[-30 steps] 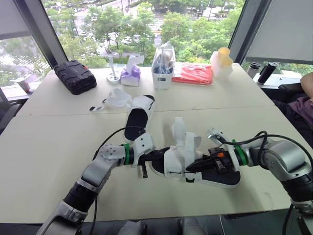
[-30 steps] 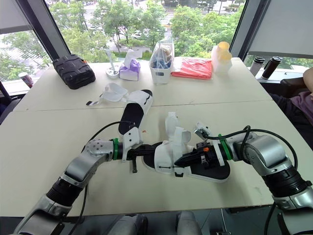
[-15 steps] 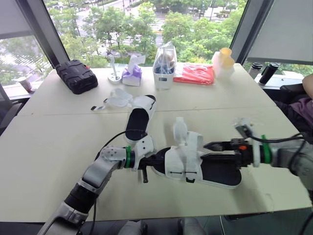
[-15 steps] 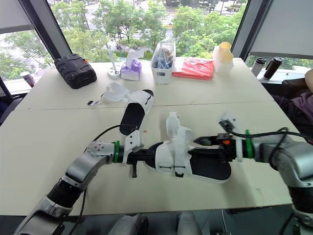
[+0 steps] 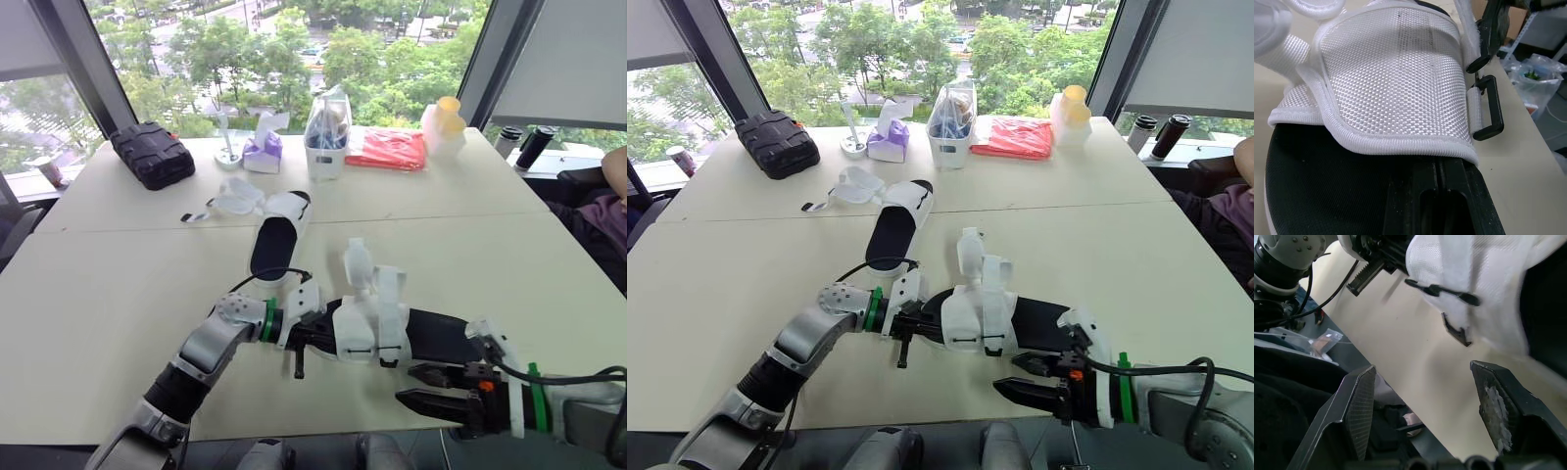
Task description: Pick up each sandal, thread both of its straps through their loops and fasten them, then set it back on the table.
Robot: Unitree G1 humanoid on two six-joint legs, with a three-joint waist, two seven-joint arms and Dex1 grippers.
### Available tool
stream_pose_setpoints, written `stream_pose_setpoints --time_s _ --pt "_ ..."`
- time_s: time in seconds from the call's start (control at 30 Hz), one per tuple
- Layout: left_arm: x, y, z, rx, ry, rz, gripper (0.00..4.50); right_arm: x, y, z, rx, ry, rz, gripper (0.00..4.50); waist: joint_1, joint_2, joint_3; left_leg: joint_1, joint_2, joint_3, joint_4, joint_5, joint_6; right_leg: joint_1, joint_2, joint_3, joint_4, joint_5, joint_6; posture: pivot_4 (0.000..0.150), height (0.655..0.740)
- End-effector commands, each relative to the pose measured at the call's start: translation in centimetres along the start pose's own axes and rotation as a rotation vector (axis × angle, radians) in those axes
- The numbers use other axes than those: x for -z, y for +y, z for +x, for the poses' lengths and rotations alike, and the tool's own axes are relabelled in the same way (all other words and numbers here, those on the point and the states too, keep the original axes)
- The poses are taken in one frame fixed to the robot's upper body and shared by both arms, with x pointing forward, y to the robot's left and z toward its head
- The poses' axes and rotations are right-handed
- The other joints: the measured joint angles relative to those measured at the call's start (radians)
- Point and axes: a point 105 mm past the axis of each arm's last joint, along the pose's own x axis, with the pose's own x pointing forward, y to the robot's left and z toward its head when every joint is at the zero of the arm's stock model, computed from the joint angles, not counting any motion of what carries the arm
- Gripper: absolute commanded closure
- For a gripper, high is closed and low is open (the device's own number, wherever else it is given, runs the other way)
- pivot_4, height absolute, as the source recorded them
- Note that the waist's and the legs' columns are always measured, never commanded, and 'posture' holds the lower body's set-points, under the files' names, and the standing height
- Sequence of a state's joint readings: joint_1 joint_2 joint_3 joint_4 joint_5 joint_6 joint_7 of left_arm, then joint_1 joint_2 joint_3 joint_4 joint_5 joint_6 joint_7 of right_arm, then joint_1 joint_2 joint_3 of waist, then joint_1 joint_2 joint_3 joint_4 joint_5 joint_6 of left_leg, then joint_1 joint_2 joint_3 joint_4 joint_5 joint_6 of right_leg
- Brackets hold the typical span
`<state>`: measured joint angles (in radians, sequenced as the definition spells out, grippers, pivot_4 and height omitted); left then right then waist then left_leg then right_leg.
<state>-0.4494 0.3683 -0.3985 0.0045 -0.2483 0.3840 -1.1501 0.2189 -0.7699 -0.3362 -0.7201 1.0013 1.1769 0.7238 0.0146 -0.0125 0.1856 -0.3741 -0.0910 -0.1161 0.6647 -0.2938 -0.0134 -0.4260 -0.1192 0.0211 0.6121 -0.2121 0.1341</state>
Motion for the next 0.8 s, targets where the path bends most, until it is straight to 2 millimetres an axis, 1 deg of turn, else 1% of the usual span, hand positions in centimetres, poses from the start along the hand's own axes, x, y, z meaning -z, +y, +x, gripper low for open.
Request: stream_pose_setpoints --time_s 0.03,0.2,0.33,0.43,0.53,0.63,0.73,0.77,0.8 --pt "-0.5 0.0 0.3 0.015 -0.003 0.029 4.5 -0.5 -0.3 0.5 0.01 -0.027 -0.028 1.21 0.001 0.0 0.0 0.0 0.0 0.0 0.0 0.0 0.0 0.0 0.0 0.0 0.0 0.0 0.0 0.15 0.74" --pt "-0.5 0.2 0.3 -0.001 -0.003 0.027 4.5 -0.9 -1.4 0.8 0.028 -0.052 -0.032 1.21 0.001 0.0 0.0 0.0 0.0 0.0 0.0 0.0 0.0 0.0 0.0 0.0 0.0 0.0 0.0 0.15 0.74" --pt "-0.4 0.2 0.2 -0.019 -0.006 0.022 4.5 -0.9 -2.1 1.2 0.048 -0.05 -0.053 1.21 0.0 0.0 0.0 0.0 0.0 0.0 0.0 0.0 0.0 0.0 0.0 0.0 0.0 0.0 0.0 0.15 0.74" --pt "-0.4 0.1 0.2 -0.024 -0.008 0.019 4.5 -1.4 -2.0 1.4 0.024 -0.089 -0.041 1.21 0.0 0.0 0.0 0.0 0.0 0.0 0.0 0.0 0.0 0.0 0.0 0.0 0.0 0.0 0.0 0.15 0.74" --pt "-0.4 0.1 0.2 -0.029 -0.009 0.018 4.5 -2.4 -1.2 1.8 -0.029 -0.156 -0.025 1.21 -0.002 0.0 0.0 0.0 0.0 0.0 0.0 0.0 0.0 0.0 0.0 0.0 0.0 0.0 0.0 0.15 0.74" --pt "-0.4 0.2 0.2 -0.035 -0.008 0.019 4.5 -2.9 -0.7 2.0 -0.054 -0.197 -0.022 1.98 -0.001 0.0 0.0 0.0 0.0 0.0 0.0 0.0 0.0 0.0 0.0 0.0 0.0 0.0 0.0 0.15 0.74" --pt "-0.4 0.3 0.2 -0.039 -0.006 0.02 4.5 -2.5 -0.5 2.1 -0.055 -0.19 -0.014 3.6 -0.001 0.0 0.0 0.0 0.0 0.0 0.0 0.0 0.0 0.0 0.0 0.0 0.0 0.0 0.0 0.15 0.74" --pt "-0.4 0.3 0.2 -0.04 -0.005 0.019 4.5 -2.2 -0.5 2.2 -0.053 -0.178 -0.011 3.65 -0.001 0.0 0.0 0.0 0.0 0.0 0.0 0.0 0.0 0.0 0.0 0.0 0.0 0.0 0.0 0.15 0.74" --pt "-0.4 0.4 0.2 -0.041 -0.005 0.018 4.5 -1.8 -0.5 2.2 -0.054 -0.16 -0.008 3.91 0.0 0.0 0.0 0.0 0.0 0.0 0.0 0.0 0.0 0.0 0.0 0.0 0.0 0.0 0.0 0.15 0.74"
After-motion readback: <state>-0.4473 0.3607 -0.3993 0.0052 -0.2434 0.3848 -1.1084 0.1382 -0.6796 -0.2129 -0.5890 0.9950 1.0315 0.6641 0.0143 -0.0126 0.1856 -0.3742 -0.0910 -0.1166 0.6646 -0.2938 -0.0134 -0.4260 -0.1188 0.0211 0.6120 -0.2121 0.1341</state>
